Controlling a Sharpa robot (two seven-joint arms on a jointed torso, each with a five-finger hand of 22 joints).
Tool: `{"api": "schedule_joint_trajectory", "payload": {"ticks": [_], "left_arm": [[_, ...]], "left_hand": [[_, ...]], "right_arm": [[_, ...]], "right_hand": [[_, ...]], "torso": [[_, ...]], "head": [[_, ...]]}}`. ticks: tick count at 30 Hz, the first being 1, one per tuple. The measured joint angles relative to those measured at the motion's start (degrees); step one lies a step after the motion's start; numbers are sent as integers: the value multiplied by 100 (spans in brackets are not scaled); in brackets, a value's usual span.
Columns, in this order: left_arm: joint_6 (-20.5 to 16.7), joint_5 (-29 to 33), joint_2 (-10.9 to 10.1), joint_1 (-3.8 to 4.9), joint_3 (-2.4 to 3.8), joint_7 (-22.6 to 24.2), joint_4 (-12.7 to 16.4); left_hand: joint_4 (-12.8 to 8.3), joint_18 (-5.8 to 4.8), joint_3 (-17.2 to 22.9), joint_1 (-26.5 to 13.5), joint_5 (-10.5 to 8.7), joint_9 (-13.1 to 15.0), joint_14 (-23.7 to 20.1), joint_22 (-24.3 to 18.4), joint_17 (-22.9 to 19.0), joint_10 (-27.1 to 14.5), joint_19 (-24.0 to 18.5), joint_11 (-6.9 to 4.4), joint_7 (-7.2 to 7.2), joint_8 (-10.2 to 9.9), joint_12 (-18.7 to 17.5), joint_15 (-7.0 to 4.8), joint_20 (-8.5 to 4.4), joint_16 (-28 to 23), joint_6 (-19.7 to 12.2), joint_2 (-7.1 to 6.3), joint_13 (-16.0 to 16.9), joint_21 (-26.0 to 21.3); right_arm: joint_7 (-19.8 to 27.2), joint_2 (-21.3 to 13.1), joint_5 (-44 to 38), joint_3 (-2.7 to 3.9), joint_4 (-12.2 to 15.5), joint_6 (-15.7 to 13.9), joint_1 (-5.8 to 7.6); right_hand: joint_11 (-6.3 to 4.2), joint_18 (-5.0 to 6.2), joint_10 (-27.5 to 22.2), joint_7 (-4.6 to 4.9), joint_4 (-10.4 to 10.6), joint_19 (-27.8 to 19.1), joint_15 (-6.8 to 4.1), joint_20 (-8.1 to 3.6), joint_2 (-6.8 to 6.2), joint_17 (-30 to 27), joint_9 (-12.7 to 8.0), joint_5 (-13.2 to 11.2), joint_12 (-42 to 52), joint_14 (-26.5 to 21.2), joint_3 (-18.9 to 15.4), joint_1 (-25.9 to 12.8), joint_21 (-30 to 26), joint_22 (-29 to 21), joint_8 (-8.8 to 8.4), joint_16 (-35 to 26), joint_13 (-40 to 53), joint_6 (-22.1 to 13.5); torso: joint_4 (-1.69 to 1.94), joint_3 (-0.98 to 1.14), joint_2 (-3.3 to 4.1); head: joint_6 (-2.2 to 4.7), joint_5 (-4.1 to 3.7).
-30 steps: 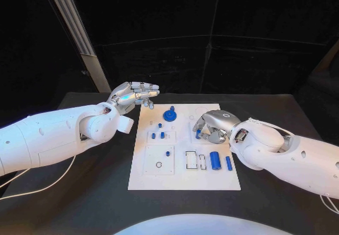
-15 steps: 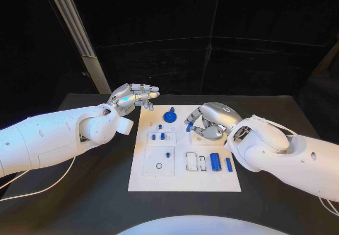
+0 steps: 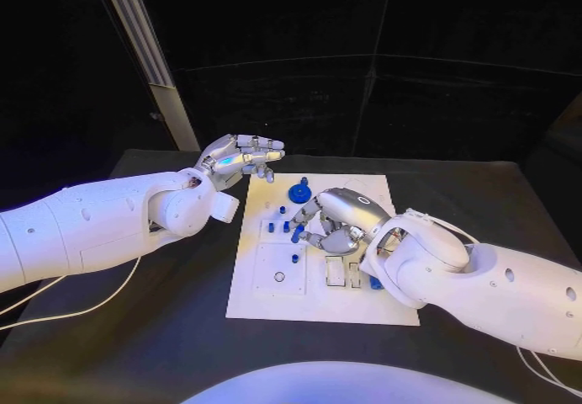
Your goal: Assemble the parts on the task board
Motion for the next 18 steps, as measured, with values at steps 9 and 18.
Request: {"api": "schedule_joint_trajectory", "payload": {"ticks": [9, 18], "left_arm": [[0, 0, 37, 0, 0, 0, -3], [3, 0, 52, 1, 0, 0, -6]], "left_hand": [[0, 0, 0, 0, 0, 0, 0, -2, 0, 0, 0, 0, 0, 0, 0, 0, 0, 0, 0, 0, 0, 0], [0, 0, 0, 0, 0, 0, 0, -4, 1, 0, 0, 0, 0, 0, 0, 0, 0, 0, 0, 0, 0, 0]], "right_arm": [[241, 238, -15, -144, -166, 188, -219], [348, 365, -138, -159, -277, 346, -324]], "right_hand": [[-8, 0, 8, 0, -1, 0, 0, 0, 0, 18, -2, 28, -44, 0, -1, 0, 21, -1, 0, 32, -1, 0], [-8, 1, 8, -1, -1, 20, 0, 20, -6, 43, -5, 28, -45, 0, -2, -8, 21, -1, 0, 54, -3, -1]], "torso": [[-12, 2, -2], [-12, 5, -7]], "head": [[-66, 96], [-95, 140]]}}
